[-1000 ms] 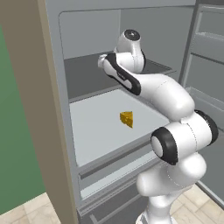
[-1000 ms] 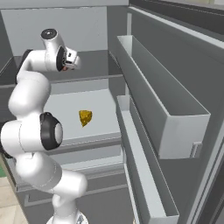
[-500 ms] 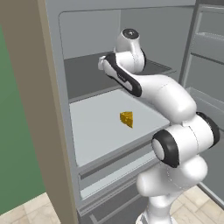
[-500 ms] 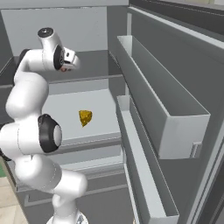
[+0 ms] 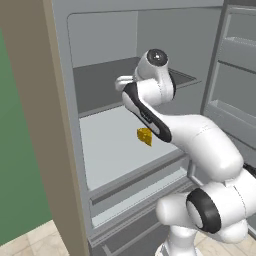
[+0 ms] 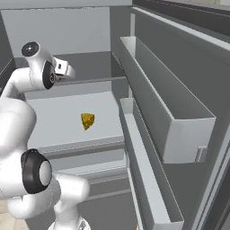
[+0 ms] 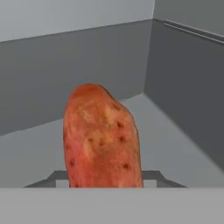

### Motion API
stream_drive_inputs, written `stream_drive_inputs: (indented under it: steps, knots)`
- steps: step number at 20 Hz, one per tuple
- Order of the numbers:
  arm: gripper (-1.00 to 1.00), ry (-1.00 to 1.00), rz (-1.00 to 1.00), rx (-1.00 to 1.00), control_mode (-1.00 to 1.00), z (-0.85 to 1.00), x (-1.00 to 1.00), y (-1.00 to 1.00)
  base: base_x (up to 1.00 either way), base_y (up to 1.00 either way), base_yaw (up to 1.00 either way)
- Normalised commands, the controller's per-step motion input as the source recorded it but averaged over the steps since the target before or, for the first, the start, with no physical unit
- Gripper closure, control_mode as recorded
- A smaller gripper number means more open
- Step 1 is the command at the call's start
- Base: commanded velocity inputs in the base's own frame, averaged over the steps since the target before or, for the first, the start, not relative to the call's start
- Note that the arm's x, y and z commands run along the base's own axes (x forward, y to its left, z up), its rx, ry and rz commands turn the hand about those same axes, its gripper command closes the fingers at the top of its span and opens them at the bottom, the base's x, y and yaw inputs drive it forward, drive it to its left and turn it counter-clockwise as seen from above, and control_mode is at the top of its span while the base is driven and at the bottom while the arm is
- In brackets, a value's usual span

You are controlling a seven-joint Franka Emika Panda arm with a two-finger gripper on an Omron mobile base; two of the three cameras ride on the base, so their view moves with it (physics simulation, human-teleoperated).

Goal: Take the cheese, shrimp, and sweet potato from the fridge and place them on the plate on the dining counter to create an appetizer plate.

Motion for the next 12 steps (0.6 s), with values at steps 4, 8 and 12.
stream_drive_inputs:
  steps: [4, 8, 12]
  knots:
    - [1.0, 0.0, 0.0, 0.0, -1.0, 0.16, -0.98, 0.0, 0.0, 0.0, 0.0]
    - [1.0, 0.0, 0.0, 0.0, -1.0, 0.28, -1.0, 0.0, 0.0, 0.0, 0.0]
    - [1.0, -0.01, 0.0, 0.0, -1.0, 0.05, -0.91, 0.0, 0.0, 0.0, 0.0]
